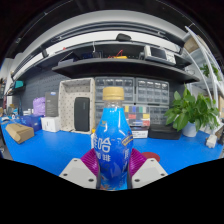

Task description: Pour water

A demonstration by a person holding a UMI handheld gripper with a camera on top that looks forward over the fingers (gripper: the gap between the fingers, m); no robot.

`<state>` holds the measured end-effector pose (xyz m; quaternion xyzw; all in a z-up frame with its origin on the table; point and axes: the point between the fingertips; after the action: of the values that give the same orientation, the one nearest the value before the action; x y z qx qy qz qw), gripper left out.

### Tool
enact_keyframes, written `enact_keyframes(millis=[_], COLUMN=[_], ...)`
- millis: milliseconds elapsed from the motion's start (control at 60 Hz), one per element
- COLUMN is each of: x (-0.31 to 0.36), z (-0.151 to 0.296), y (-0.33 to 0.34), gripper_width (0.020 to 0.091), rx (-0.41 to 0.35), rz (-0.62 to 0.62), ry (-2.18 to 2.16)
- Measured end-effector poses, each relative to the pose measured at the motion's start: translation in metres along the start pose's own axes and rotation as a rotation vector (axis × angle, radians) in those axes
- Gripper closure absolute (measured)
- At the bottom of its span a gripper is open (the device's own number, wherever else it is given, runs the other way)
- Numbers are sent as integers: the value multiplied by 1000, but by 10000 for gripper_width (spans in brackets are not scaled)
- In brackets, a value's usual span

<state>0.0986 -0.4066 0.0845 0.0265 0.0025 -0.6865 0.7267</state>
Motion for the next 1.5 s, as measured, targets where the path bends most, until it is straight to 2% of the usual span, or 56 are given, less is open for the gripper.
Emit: enact_keyframes(millis=[133,350,500,583,717,950,1217,1300,1500], x=[1,-17,-66,-91,-112,-104,-87,-80,-82], z=[-2,6,14,19,29,51,69,72,72], y=[-1,-8,-34,-54,-85,-116,-138,-141,-138], gripper_width=[753,748,747,747,747,719,725,724,722], rx=[8,68,113,166,214,208,147,112,103], rz=[15,48,1,-14,16,46,49,44,39], ry=[20,175,508,740,1084,1599,2117,2171,2110])
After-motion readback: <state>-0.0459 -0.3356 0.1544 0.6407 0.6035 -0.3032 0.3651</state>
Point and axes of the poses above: the point between the fingertips, and its own axes, seen from behind it with the camera up: x to the left, z up, y backward, against the way the camera looks, and after that the axes turned 6 degrees about -x, right-handed
